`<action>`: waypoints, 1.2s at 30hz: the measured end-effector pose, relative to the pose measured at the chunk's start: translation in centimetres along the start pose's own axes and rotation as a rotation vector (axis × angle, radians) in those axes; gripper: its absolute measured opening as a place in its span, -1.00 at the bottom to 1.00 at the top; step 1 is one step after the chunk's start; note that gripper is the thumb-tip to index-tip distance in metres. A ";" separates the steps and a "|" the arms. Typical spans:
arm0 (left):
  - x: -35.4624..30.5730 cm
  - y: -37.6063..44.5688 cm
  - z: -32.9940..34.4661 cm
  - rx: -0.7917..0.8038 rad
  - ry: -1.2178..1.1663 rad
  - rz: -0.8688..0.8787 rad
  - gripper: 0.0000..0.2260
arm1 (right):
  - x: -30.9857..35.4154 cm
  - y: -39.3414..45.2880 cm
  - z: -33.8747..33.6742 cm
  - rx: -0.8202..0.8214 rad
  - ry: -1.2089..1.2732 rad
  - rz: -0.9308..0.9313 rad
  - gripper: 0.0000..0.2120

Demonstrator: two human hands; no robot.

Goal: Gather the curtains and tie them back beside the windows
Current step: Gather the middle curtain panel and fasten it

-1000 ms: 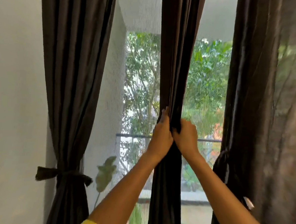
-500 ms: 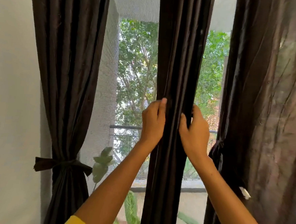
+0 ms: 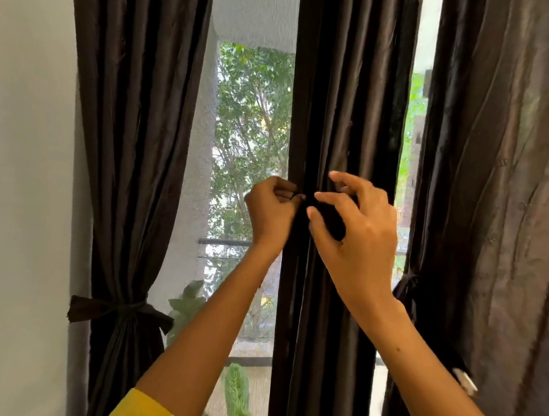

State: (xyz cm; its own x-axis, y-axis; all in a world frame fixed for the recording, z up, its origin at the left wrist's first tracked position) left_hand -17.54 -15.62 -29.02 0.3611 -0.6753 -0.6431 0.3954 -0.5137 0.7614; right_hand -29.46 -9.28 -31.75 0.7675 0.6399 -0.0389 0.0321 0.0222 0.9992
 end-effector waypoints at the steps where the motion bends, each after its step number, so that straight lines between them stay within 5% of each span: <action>1: 0.0 0.1 -0.8 0.015 0.004 -0.011 -0.88 | 0.1 0.0 0.0 0.024 -0.016 -0.006 -0.70; 4: -0.4 0.7 -3.9 0.066 0.041 -0.025 -0.84 | 0.7 0.1 -0.1 0.051 -0.082 -0.033 -0.51; 9: -1.6 1.9 -8.7 0.156 0.146 -0.047 -0.81 | 3.2 0.1 0.8 0.164 -0.004 -0.129 -0.70; 12: -2.1 1.7 -10.4 0.130 0.200 0.002 -0.80 | 4.8 0.5 2.1 0.368 0.024 0.048 -0.75; 15: -2.7 0.9 -11.5 0.095 0.247 0.105 -0.80 | 5.1 0.5 4.1 0.479 -0.003 0.302 -0.57; 23: -3.4 -0.2 -12.4 0.061 0.319 0.212 -0.79 | 4.4 0.5 7.8 0.184 0.169 0.632 0.04; 27: -3.6 -0.5 -12.8 0.024 0.344 0.218 -0.83 | 4.2 0.7 8.0 0.029 0.487 0.709 -0.25; 31: -3.7 -0.9 -13.0 -0.043 0.353 0.252 -0.83 | 5.3 0.6 7.7 -0.063 0.386 0.436 -0.76; 36: -3.4 -1.7 -12.4 -0.030 0.247 0.249 -0.85 | 7.8 -0.9 7.9 0.060 0.300 0.256 -0.58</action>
State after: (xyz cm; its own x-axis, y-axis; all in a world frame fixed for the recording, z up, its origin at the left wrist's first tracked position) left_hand -8.94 -5.84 -29.11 0.6414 -0.6276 -0.4413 0.2933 -0.3310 0.8969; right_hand -18.48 -10.39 -33.01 0.5344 0.8153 0.2228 -0.0918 -0.2060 0.9742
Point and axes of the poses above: each hand's wrist, its own y-axis towards the middle knuckle, its own z-axis out of the palm, x = y × z, the point moved 1 cm from there along y, towards the middle knuckle, and after that the axes turned 1 degree about -z, right-handed, at the moved point
